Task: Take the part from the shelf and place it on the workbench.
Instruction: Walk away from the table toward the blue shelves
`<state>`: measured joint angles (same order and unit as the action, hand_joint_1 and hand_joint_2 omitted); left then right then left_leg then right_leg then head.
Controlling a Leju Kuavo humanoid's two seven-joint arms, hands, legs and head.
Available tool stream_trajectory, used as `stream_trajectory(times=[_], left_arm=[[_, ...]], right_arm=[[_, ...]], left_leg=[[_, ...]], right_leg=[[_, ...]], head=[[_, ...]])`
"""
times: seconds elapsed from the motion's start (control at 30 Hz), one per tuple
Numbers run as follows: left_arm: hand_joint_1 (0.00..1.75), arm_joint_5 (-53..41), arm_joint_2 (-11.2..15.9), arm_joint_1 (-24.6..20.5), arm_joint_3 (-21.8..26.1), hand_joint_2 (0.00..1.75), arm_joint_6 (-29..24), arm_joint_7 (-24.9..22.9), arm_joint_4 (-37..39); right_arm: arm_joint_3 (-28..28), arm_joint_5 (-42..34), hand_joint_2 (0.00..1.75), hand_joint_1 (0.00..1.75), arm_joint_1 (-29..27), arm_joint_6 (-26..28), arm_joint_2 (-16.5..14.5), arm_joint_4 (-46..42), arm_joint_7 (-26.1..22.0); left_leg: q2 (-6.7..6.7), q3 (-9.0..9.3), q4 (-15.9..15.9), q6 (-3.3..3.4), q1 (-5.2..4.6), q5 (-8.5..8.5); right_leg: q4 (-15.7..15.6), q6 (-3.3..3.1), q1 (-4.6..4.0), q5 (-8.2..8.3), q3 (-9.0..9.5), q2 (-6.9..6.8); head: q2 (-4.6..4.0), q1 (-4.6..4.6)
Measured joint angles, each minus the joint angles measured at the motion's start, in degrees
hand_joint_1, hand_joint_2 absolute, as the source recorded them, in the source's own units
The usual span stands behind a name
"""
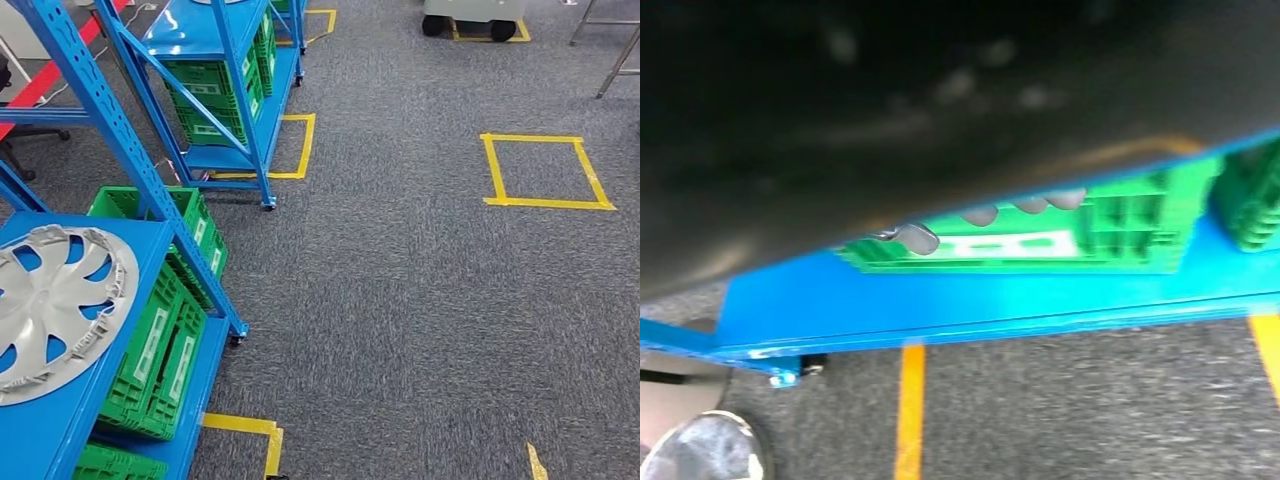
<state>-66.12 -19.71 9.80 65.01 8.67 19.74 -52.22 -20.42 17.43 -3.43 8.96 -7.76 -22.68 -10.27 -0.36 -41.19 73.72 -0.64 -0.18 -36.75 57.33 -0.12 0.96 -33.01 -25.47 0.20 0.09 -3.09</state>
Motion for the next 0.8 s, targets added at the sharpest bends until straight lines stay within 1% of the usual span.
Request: stream_trajectory(times=[0.03,0.07,0.1,0.13,0.17,0.2,0.27,0.3,0.33,0.37,0.4,0.43,0.47,0.5,0.53,0.57,0.6,0.63,0.67,0.7,0.77,0.8], left_arm=[[0.00,-0.04,0.01,0.01,0.06,0.00,-0.09,0.00,0.04],[0.00,-0.10,0.02,0.03,0.13,0.00,-0.18,0.01,0.08],[0.00,-0.15,0.03,0.06,0.26,0.00,-0.30,0.02,0.13],[0.00,-0.19,0.05,0.09,0.43,0.00,-0.39,0.04,0.16],[0.00,-0.22,0.05,0.14,0.60,0.00,-0.45,0.08,0.20],[0.00,-0.24,0.04,0.14,0.72,0.00,-0.50,0.11,0.22],[0.00,-0.26,0.00,-0.08,0.79,0.00,-0.58,0.18,0.24],[0.00,-0.25,-0.01,-0.23,0.80,0.00,-0.63,0.22,0.24],[0.00,-0.25,-0.02,-0.37,0.81,0.00,-0.68,0.27,0.25],[0.00,-0.25,-0.03,-0.43,0.83,0.00,-0.72,0.32,0.27],[0.00,-0.26,-0.04,-0.48,0.82,0.00,-0.74,0.40,0.31],[0.00,-0.30,-0.05,-0.51,0.81,0.00,-0.73,0.50,0.36],[0.00,-0.36,-0.05,-0.51,0.80,0.00,-0.69,0.62,0.40],[0.00,-0.44,-0.06,-0.50,0.80,0.00,-0.65,0.74,0.44],[0.00,-0.52,-0.06,-0.50,0.80,0.00,-0.59,0.85,0.46],[0.00,-0.59,-0.07,-0.48,0.80,0.00,-0.54,0.93,0.48],[0.00,-0.63,-0.07,-0.50,0.81,0.00,-0.48,0.99,0.51],[0.00,-0.64,-0.05,-0.52,0.81,0.00,-0.43,1.05,0.53],[0.00,-0.68,-0.04,-0.53,0.82,0.00,-0.37,1.08,0.55],[0.00,-0.71,-0.03,-0.54,0.83,0.00,-0.32,1.11,0.58],[0.00,-0.75,0.01,-0.51,0.83,0.00,-0.28,1.15,0.63],[0.00,-0.74,0.02,-0.50,0.84,0.00,-0.29,1.16,0.66]], right_arm=[[-0.05,0.03,0.00,0.00,0.03,0.01,-0.01,-0.02,0.00],[-0.10,0.08,0.00,0.00,0.06,0.02,-0.03,-0.03,0.00],[-0.15,0.14,0.00,0.00,0.12,0.02,-0.08,-0.04,0.00],[-0.19,0.19,0.00,0.00,0.20,0.02,-0.17,-0.05,0.01],[-0.23,0.23,0.00,0.00,0.26,0.02,-0.26,-0.07,0.03],[-0.27,0.26,0.00,0.00,0.34,0.02,-0.35,-0.09,0.06],[-0.31,0.34,0.00,0.00,0.48,0.03,-0.45,-0.20,0.10],[-0.34,0.36,0.00,0.00,0.59,0.04,-0.48,-0.26,0.09],[-0.38,0.38,0.00,0.00,0.69,0.05,-0.48,-0.32,0.07],[-0.41,0.39,0.00,0.00,0.74,0.07,-0.48,-0.35,0.06],[-0.45,0.40,0.00,0.00,0.75,0.07,-0.48,-0.36,0.05],[-0.48,0.43,0.00,0.00,0.65,0.08,-0.48,-0.36,0.06],[-0.50,0.46,0.00,0.00,0.52,0.09,-0.48,-0.36,0.07],[-0.53,0.49,0.00,0.00,0.38,0.11,-0.48,-0.36,0.07],[-0.55,0.50,0.00,0.00,0.31,0.14,-0.48,-0.36,0.07],[-0.57,0.52,0.00,0.00,0.29,0.17,-0.48,-0.36,0.06],[-0.58,0.53,0.00,0.00,0.29,0.19,-0.48,-0.36,0.05],[-0.58,0.54,0.00,0.00,0.35,0.20,-0.48,-0.37,0.02],[-0.59,0.55,0.00,0.00,0.37,0.21,-0.48,-0.40,-0.01],[-0.60,0.56,0.00,0.00,0.33,0.22,-0.48,-0.45,-0.03],[-0.65,0.56,0.00,0.00,0.18,0.24,-0.49,-0.54,-0.04],[-0.67,0.56,0.00,0.00,0.13,0.24,-0.49,-0.57,-0.05]], left_leg=[[-0.01,-0.26,-2.23,0.39,-0.11,1.07],[-0.01,-0.22,-5.30,0.88,-0.31,4.45],[-0.01,-0.29,-8.50,1.33,-0.65,8.40],[-0.13,-0.28,-10.95,1.66,-0.99,11.91],[-0.24,-0.29,-12.44,1.77,-1.28,14.38],[-0.36,-0.30,-12.92,1.74,-1.55,14.97],[-0.49,0.34,-13.27,1.81,-1.64,15.01],[-0.46,0.80,-13.58,2.15,-1.62,14.76],[-0.38,1.35,-13.93,2.57,-1.53,14.41],[-0.30,1.85,-14.09,2.94,-1.48,13.96],[-0.22,2.31,-14.15,3.26,-1.46,13.42],[-0.23,2.72,-14.14,3.39,-1.46,12.92],[-0.30,3.22,-14.14,3.42,-1.47,12.42],[-0.41,3.84,-14.13,3.39,-1.47,11.92],[-0.51,4.57,-14.13,3.32,-1.47,11.41],[-0.58,5.27,-14.13,3.19,-1.46,10.91],[-0.63,5.83,-14.04,2.97,-1.54,10.46],[-0.69,6.12,-13.98,2.71,-1.58,10.15],[-0.74,6.21,-13.98,2.43,-1.59,9.98],[-0.79,6.23,-14.00,2.16,-1.58,9.96],[-0.80,6.20,-13.95,1.66,-1.47,9.78],[-0.72,6.00,-13.29,1.31,-1.41,9.15]], right_leg=[[-0.04,0.02,-0.06,-0.76,1.03,0.06],[-0.10,0.02,-0.09,-1.55,1.81,0.12],[-0.04,0.08,-0.19,-2.40,2.51,0.22],[-0.01,0.19,-0.27,-3.34,3.01,0.31],[-0.06,0.31,-0.32,-4.26,3.47,0.43],[-0.22,0.52,-0.33,-5.02,4.00,0.56],[-0.71,1.00,-0.09,-6.13,4.97,0.60],[0.10,1.20,-0.03,-6.87,4.81,0.51],[2.19,1.35,-0.07,-8.07,3.86,0.40],[5.65,1.41,-0.13,-9.59,1.88,0.29],[9.91,1.49,-0.21,-11.09,-0.95,0.24],[13.59,1.58,-0.24,-11.86,-3.76,0.24],[15.76,1.63,-0.25,-11.44,-6.04,0.24],[15.65,1.62,-0.26,-9.59,-7.34,0.24],[13.28,1.55,-0.27,-6.64,-7.50,0.24],[9.77,1.42,-0.29,-3.46,-7.03,0.24],[6.49,1.31,-0.34,-1.08,-6.32,0.25],[4.09,1.16,-0.42,0.28,-5.69,0.28],[2.89,1.02,-0.53,0.67,-5.38,0.32],[2.52,0.90,-0.64,0.58,-5.27,0.36],[1.83,0.44,-0.55,0.81,-4.85,0.32],[1.55,0.16,-0.44,1.00,-4.51,0.23]], head=[[0.00,0.00],[0.00,0.01],[0.00,-0.01],[0.00,-0.02],[0.00,0.02],[0.00,0.04],[0.00,0.13],[0.00,0.13],[0.00,0.15],[0.00,0.18],[0.00,0.19],[0.00,0.18],[0.00,0.18],[0.00,0.18],[0.00,0.20],[0.00,0.20],[0.00,0.19],[0.01,0.17],[0.01,0.12],[0.01,0.05],[0.01,-0.04],[0.01,-0.16]])
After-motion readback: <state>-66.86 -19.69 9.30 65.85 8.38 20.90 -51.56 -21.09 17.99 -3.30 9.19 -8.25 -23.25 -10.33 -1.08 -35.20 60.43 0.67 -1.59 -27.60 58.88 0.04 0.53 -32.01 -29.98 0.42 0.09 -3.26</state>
